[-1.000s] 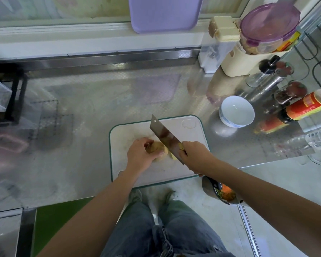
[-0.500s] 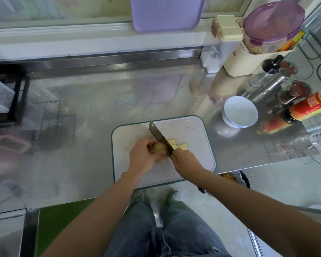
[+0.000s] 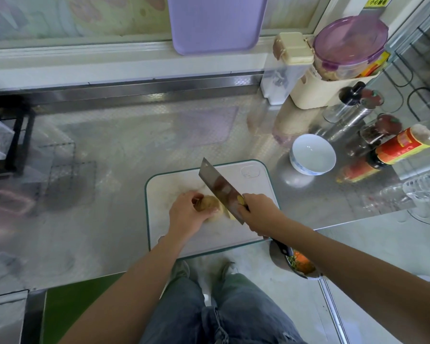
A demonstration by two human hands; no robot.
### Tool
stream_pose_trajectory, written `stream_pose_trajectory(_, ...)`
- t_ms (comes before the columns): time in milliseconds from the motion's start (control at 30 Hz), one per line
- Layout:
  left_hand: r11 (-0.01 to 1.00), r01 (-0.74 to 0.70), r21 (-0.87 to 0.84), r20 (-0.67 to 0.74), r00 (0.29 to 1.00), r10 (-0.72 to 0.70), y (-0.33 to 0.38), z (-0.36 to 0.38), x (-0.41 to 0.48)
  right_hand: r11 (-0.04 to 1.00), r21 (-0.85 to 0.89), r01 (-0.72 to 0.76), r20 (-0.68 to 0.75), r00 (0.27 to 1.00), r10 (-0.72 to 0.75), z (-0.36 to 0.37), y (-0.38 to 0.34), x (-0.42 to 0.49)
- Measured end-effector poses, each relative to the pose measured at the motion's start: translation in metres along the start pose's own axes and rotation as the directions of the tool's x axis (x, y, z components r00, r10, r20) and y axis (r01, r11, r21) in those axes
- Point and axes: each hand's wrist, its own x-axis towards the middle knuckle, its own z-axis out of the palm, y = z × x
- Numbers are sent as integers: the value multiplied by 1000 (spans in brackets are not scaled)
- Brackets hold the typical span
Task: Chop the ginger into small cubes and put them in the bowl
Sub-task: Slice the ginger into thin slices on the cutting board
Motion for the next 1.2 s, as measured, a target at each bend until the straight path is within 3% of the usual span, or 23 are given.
stream_pose_trajectory(300, 1000, 12, -21, 5, 1000, -11, -2, 0, 1, 1000, -27, -4, -19, 1000, 4, 3, 6, -11)
stream_pose_trajectory(767, 1000, 18, -20, -14, 1000, -18, -3, 2, 3, 985, -174, -11, 76, 997, 24, 15, 0, -5)
stream_pose_trajectory(1200, 998, 27, -64, -9, 1000, -28, -4, 2, 2, 998, -26, -56, 12, 998, 56, 52, -8, 15)
